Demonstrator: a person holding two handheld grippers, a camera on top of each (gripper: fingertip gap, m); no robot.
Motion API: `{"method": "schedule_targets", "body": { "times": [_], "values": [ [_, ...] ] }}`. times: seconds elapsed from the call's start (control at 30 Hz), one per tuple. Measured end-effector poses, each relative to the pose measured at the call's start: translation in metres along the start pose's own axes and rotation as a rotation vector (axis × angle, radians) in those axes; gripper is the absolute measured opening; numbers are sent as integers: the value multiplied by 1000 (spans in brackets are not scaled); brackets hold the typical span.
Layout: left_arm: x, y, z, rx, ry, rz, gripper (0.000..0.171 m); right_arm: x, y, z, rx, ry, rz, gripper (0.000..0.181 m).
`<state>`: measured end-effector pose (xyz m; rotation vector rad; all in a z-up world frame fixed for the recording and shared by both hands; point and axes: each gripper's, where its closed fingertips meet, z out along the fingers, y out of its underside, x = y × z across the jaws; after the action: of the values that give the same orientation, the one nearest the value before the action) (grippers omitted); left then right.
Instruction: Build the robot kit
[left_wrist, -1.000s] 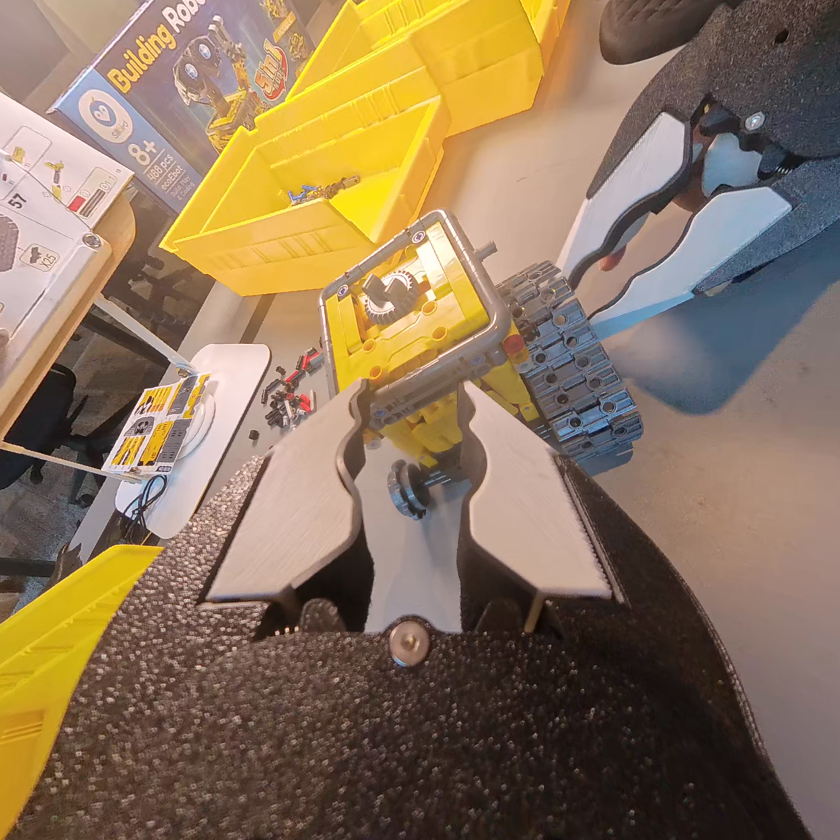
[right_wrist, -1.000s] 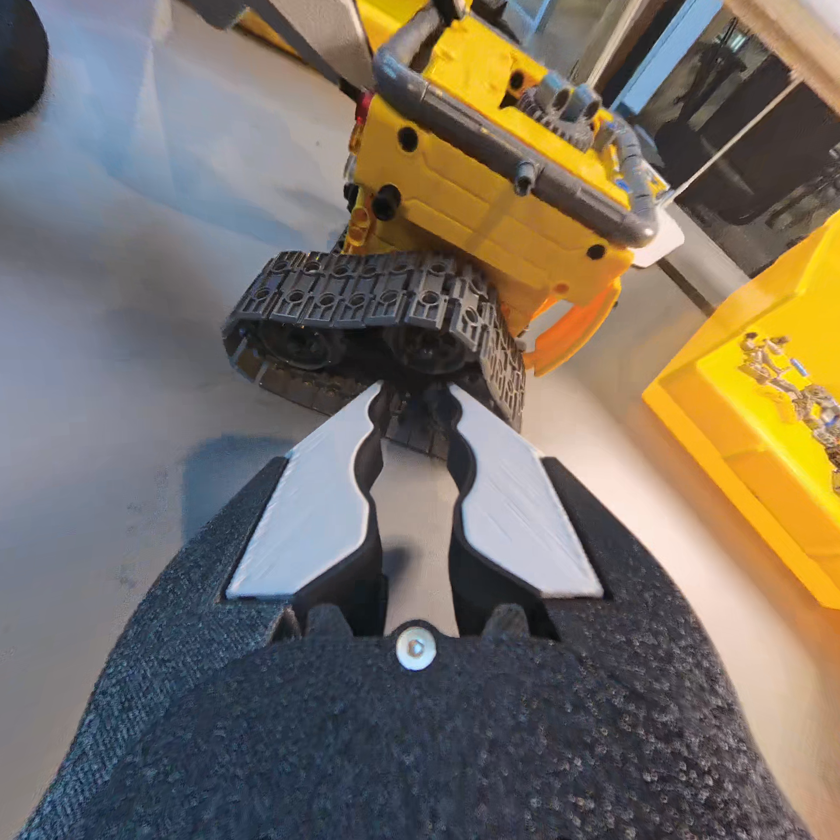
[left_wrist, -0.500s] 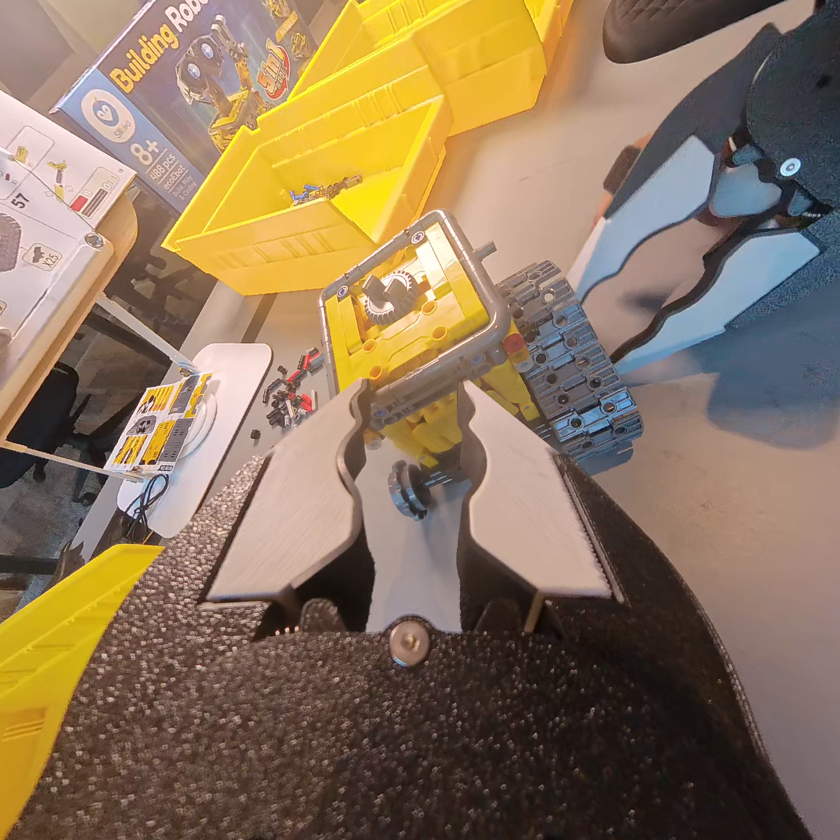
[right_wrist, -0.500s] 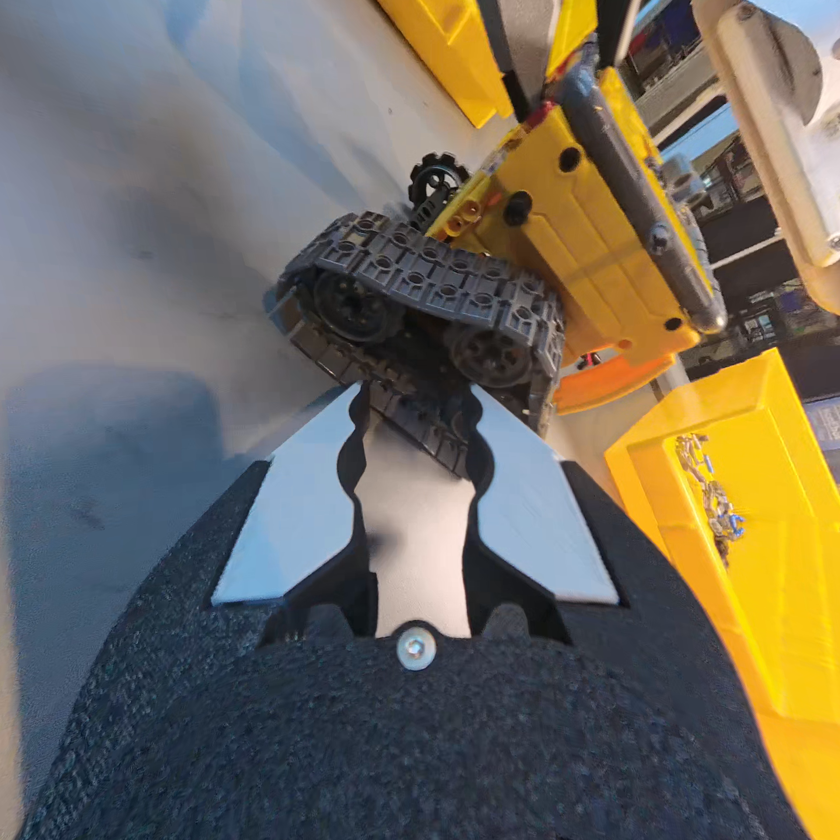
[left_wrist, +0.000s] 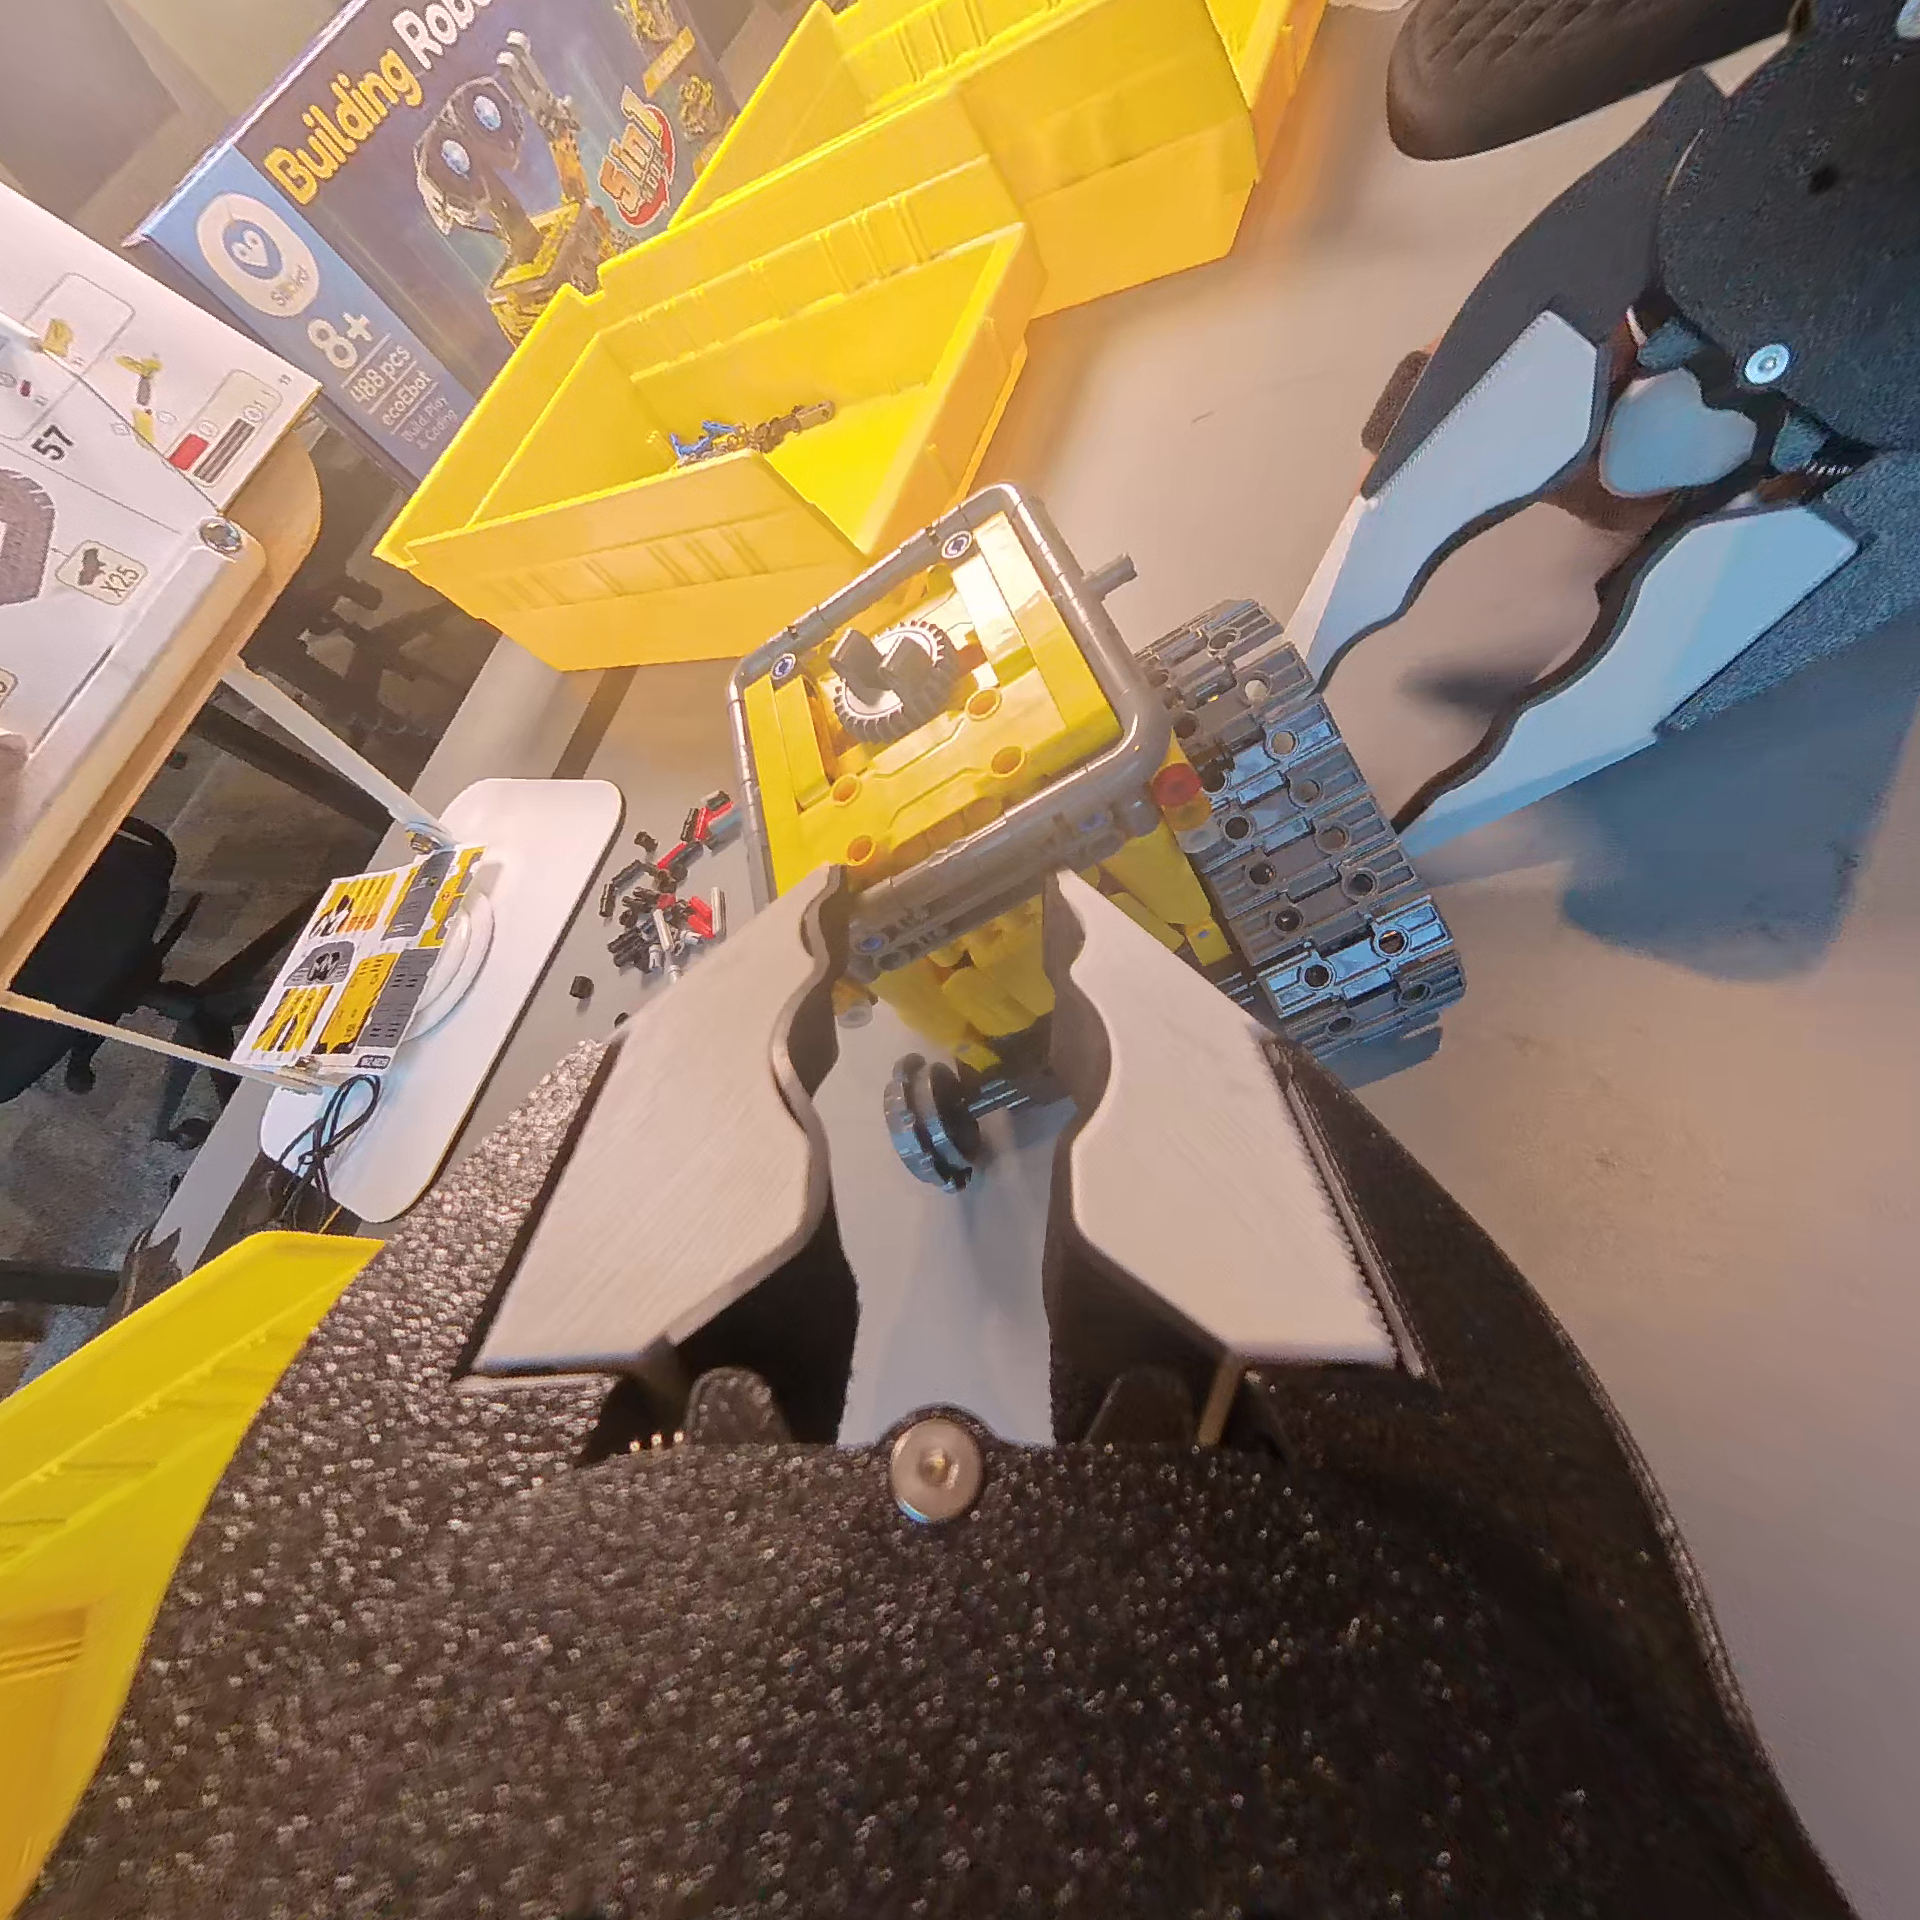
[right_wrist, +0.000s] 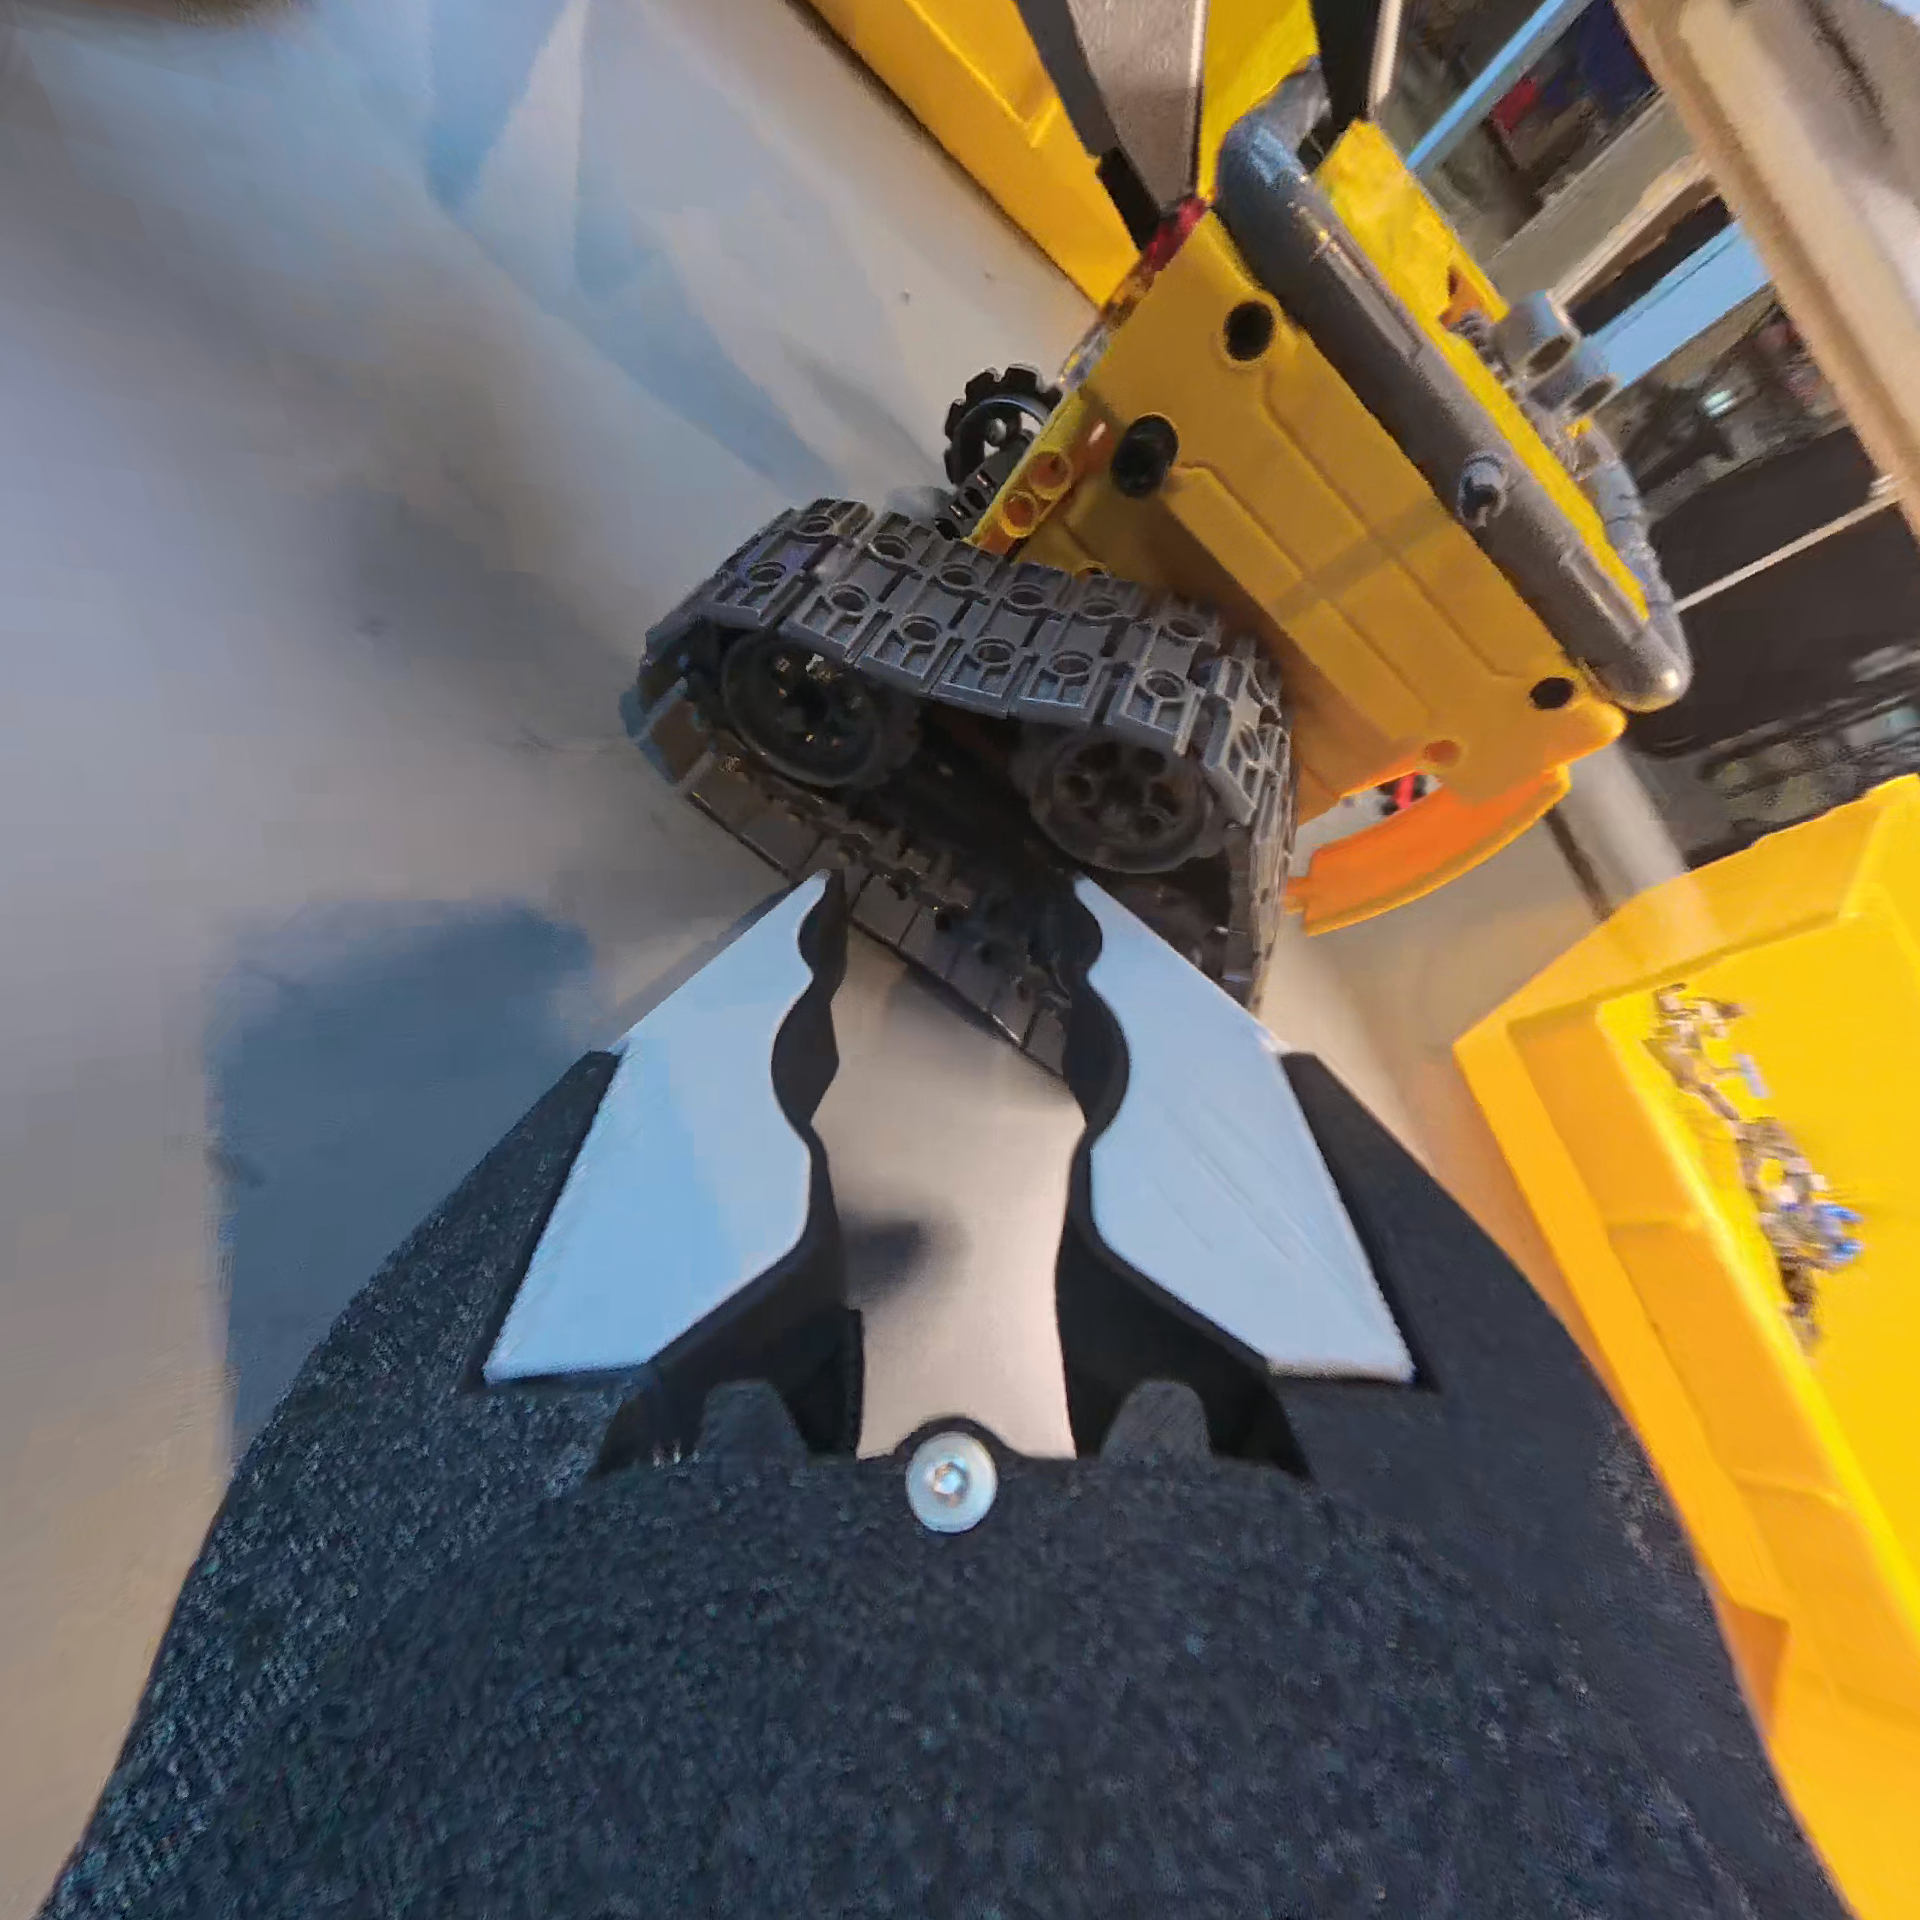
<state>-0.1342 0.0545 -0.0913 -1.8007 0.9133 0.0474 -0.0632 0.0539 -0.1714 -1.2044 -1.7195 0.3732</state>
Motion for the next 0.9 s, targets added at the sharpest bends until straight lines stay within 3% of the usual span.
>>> {"method": "schedule_targets", "body": {
  "times": [0.23, 0.4, 0.47, 0.67, 0.73, 0.9],
  "values": [
    [0, -1, 1, 15, 0, -7, 34, -17, -13, -32, 59, -183, 114, 43],
    [1, -6, -4, 67, 44, -61, 32, 27, -59, -63, 216, -109, 187, 45],
    [-9, -11, -13, 127, 45, -141, 32, 49, -73, -67, 243, -51, 202, 57],
    [-45, 7, -41, 161, -78, -232, 36, 80, -78, -26, 97, -25, 356, 110],
    [-46, 22, -39, 125, -92, -251, 36, 77, -77, -7, 30, -55, 375, 117],
    [-44, 48, -38, 48, -99, -237, 37, 67, -68, 19, -93, -180, 356, 113]
  ]
}}
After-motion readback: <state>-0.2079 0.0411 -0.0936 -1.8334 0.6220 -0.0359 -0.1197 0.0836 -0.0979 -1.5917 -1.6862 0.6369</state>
